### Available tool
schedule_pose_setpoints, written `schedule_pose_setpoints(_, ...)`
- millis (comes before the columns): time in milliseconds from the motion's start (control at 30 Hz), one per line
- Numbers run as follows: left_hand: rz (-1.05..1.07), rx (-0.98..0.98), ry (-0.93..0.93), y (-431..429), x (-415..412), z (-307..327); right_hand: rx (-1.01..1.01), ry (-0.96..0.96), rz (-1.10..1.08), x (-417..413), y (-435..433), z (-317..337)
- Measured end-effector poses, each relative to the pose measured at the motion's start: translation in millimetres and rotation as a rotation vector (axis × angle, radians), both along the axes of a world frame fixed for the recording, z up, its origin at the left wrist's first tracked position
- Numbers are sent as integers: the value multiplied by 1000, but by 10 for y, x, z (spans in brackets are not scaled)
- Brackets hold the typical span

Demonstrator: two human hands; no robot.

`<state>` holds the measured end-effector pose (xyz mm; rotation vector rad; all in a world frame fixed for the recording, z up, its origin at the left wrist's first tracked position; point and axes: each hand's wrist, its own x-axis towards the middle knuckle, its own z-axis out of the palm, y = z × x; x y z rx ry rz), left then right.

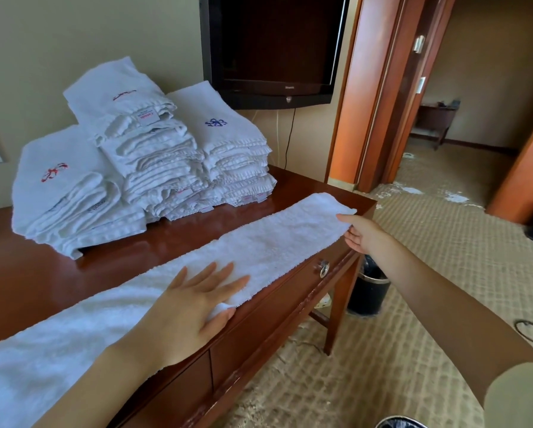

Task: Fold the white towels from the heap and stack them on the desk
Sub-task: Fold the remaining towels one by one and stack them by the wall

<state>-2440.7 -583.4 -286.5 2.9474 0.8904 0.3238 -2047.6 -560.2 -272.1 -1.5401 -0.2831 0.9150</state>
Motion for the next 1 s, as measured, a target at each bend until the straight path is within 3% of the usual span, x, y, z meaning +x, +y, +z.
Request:
schedule_pose_setpoints(100,37,-16,39,-38,-57,35,86,38,-50,46,62,86)
schedule_pose_setpoints(200,59,-32,34,-71,-213,28,50,-66,-90,63,176,103)
schedule_pose_setpoints(400,96,-95,1,-191,-703,29,-476,-833,-61,-272,261,214)
schedule_pose_setpoints(533,197,-124,13,-336,-1072,54,-210,-1108,153,-686,258,225)
schedule_pose_setpoints(733,353,-129,87,-768,-1673,136,281,-1046,743,-2154,-33,255)
schedule_pose_setpoints(1000,459,-83,21,-1206,-2318,93,456,-1171,1377,-3506,-662,141)
